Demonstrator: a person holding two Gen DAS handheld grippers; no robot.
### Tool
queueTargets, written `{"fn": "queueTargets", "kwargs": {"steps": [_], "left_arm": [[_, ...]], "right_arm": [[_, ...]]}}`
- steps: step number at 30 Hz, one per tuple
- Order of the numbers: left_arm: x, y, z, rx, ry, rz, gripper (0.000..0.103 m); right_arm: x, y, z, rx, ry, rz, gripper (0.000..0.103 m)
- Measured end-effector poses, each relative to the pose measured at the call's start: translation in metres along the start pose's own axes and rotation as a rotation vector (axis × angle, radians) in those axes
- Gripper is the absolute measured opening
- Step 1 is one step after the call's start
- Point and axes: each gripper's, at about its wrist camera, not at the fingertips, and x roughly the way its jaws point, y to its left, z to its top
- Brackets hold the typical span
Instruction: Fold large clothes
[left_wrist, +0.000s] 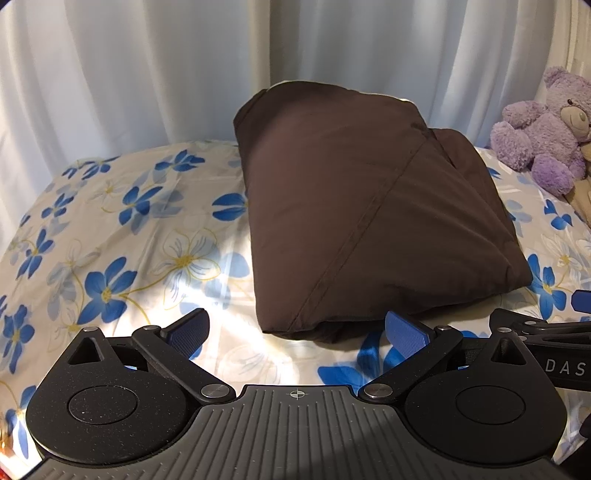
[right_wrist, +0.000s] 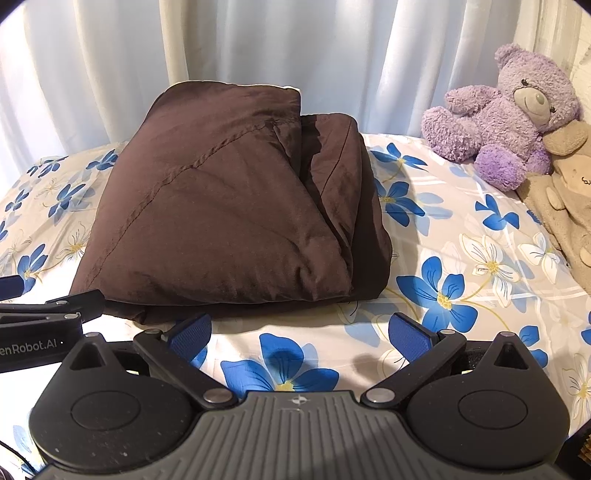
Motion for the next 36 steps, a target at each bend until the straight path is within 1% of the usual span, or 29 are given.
{"fn": "queueTargets", "kwargs": {"steps": [20, 36], "left_arm": [[0.0016, -0.0004, -0.0011, 0.005, 0.007, -0.004, 0.103], [0.0043, -0.0004, 0.0003, 0.013, 0.011, -0.004, 0.103]], "right_arm": [[-0.0032, 0.0043, -0.0005, -0.014, -0.017, -0.014, 0.102], [-0.0027, -0.0003, 0.0009, -0.017, -0.018, -0.016, 0.102]]}}
